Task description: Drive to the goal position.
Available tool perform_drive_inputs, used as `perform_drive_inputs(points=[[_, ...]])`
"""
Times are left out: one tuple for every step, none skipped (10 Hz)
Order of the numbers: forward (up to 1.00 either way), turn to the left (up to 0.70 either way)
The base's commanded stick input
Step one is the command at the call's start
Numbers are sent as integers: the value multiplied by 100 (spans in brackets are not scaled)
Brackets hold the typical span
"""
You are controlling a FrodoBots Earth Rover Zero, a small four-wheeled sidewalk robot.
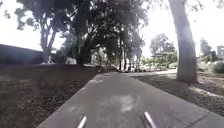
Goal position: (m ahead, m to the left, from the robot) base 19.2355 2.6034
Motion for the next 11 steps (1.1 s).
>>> perform_drive_inputs(points=[[85,0],[85,0],[85,0],[85,0],[85,0],[85,0],[85,0],[85,0],[85,0],[85,0],[85,0]])
